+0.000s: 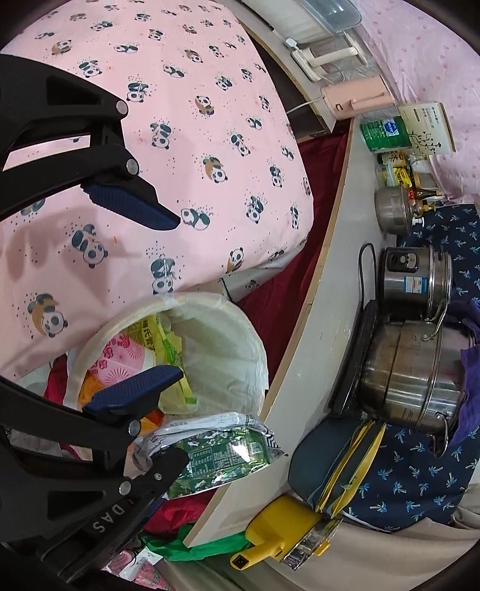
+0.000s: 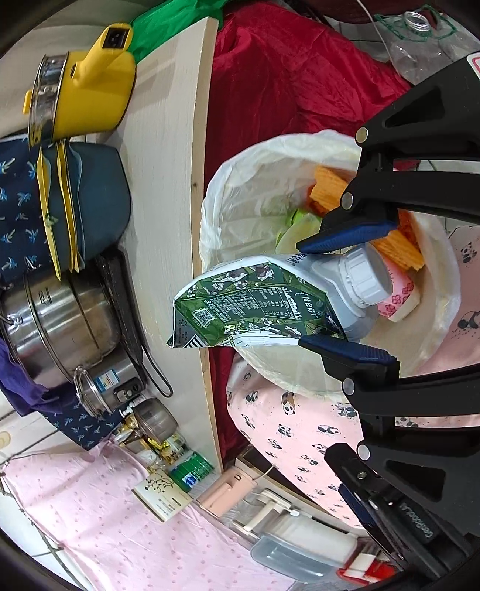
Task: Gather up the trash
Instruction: 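Open both tools to drop the cup and toothpaste tube into the bin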
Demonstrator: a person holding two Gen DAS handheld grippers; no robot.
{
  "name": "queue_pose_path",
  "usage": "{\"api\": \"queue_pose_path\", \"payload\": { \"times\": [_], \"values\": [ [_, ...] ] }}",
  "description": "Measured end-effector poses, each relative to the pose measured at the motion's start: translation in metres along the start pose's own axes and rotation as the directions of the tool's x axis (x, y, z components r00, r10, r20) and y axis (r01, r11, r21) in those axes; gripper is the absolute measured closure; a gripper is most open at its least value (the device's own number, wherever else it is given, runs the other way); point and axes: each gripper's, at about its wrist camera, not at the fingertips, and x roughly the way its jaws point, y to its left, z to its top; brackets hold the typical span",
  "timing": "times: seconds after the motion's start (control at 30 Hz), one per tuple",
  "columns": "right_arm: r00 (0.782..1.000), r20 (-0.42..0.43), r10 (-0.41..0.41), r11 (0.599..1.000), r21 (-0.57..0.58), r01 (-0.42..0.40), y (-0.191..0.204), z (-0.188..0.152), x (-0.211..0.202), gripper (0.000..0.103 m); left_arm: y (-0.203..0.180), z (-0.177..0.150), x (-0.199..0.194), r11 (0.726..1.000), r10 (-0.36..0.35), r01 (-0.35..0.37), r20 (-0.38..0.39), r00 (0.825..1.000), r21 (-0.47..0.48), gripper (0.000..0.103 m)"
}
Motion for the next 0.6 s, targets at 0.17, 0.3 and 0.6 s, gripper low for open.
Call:
{"api": "queue_pose_path", "payload": {
  "times": [0.17,0.3,0.6],
  "values": [
    [1.0,-0.02,-0.021,0.999,-0.025,0.021,0.009,0.006,0.018,0.058,0.009,0.0,0.002,1.0,0.017,-0.017,-0.003,1.0,-0.009,0.031],
    [1.0,-0.001,-0.027,0.999,-0.021,0.027,0.011,0.008,0.018,0.054,0.014,-0.002,0.001,0.999,0.031,-0.031,0.001,1.0,-0.013,0.031],
    [0.999,0.021,-0.031,0.997,-0.069,0.033,0.019,0.005,-0.004,0.052,0.015,-0.005,-0.008,0.999,0.042,-0.041,0.005,0.999,-0.028,0.031]
  ]
}}
